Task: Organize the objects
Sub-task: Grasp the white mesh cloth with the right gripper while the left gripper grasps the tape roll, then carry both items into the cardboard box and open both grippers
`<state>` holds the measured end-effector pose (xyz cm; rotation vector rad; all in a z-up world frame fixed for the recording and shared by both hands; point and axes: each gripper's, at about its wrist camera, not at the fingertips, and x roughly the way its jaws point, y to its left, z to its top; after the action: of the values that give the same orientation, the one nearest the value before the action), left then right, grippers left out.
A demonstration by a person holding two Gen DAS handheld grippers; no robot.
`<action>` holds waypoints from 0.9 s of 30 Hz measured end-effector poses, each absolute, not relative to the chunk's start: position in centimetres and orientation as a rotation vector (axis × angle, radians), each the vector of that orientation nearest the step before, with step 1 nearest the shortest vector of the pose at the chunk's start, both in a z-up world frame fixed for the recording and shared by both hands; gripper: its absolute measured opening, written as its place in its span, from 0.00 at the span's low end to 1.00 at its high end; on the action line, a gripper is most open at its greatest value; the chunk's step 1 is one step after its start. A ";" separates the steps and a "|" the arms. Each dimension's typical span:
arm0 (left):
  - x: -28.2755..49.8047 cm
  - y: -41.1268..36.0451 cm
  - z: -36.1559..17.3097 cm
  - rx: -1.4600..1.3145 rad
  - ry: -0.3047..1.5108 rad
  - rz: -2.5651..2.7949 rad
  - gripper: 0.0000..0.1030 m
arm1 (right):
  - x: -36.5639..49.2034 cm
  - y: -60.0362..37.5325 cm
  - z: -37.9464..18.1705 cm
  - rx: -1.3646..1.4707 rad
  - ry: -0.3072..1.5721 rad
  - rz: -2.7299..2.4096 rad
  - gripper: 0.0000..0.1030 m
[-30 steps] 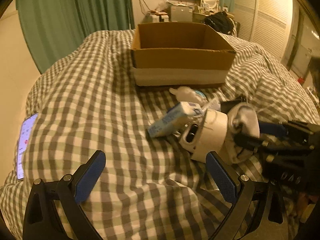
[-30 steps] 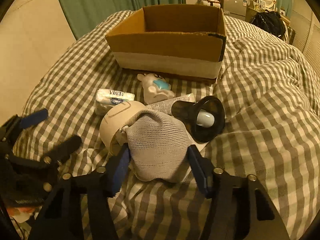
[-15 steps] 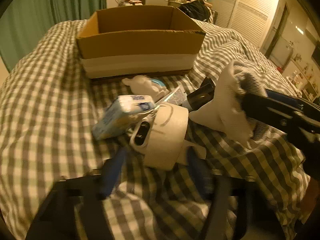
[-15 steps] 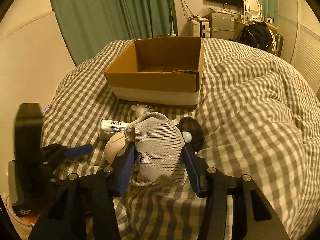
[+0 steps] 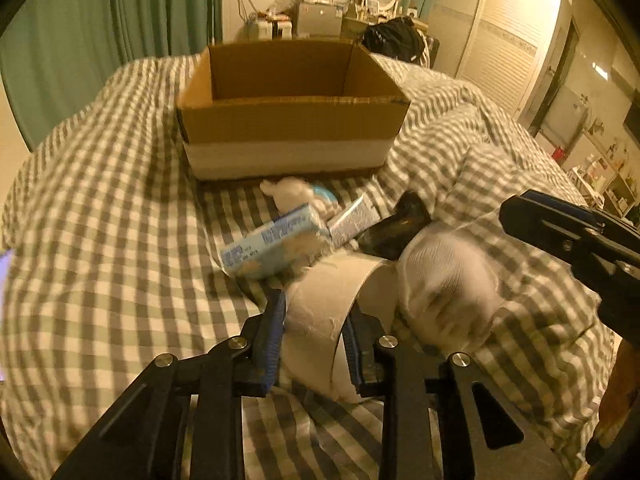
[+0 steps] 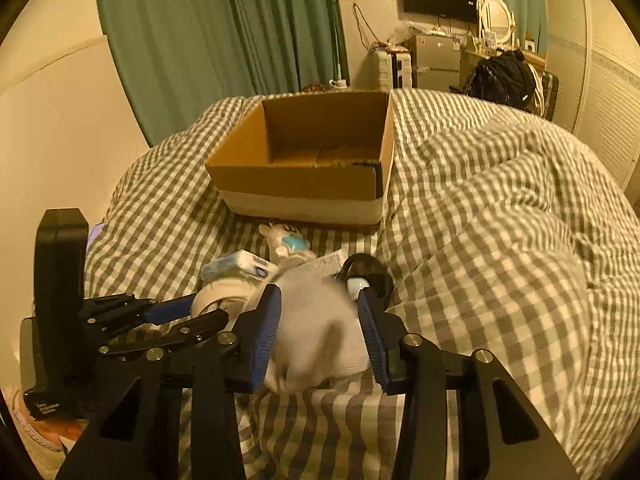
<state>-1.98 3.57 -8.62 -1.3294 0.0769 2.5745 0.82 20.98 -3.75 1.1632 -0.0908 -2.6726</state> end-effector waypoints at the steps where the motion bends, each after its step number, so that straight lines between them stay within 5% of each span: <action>1: -1.9 3.6 -8.2 -1.318 0.081 2.582 0.25 | 1.0 21.0 -3.5 1.155 -0.085 -2.678 0.35; 8: -1.1 2.1 -5.9 -1.283 0.060 2.650 0.23 | 1.5 20.2 -3.3 1.173 -0.041 -2.659 0.29; 9: -1.2 1.8 -5.6 -1.277 0.051 2.665 0.22 | 1.5 19.9 -3.3 1.176 -0.029 -2.652 0.36; 10: -1.2 1.6 -5.4 -1.272 0.055 2.684 0.19 | 1.5 19.7 -3.4 1.181 -0.017 -2.643 0.53; 12: -1.1 0.7 -5.1 -1.266 0.080 2.725 0.17 | 1.5 18.9 -3.9 1.201 0.024 -2.614 0.63; 22: -2.5 -2.0 -7.0 -1.336 0.064 2.777 0.16 | -0.3 16.1 -9.6 1.381 0.122 -2.486 0.63; 27: -2.4 -2.2 -7.0 -1.337 0.047 2.767 0.16 | 0.1 16.2 -9.2 1.349 0.130 -2.513 0.44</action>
<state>-2.42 -2.22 -7.04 -1.3369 0.0473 2.7673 0.07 16.19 -9.19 1.3494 0.1304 -2.5133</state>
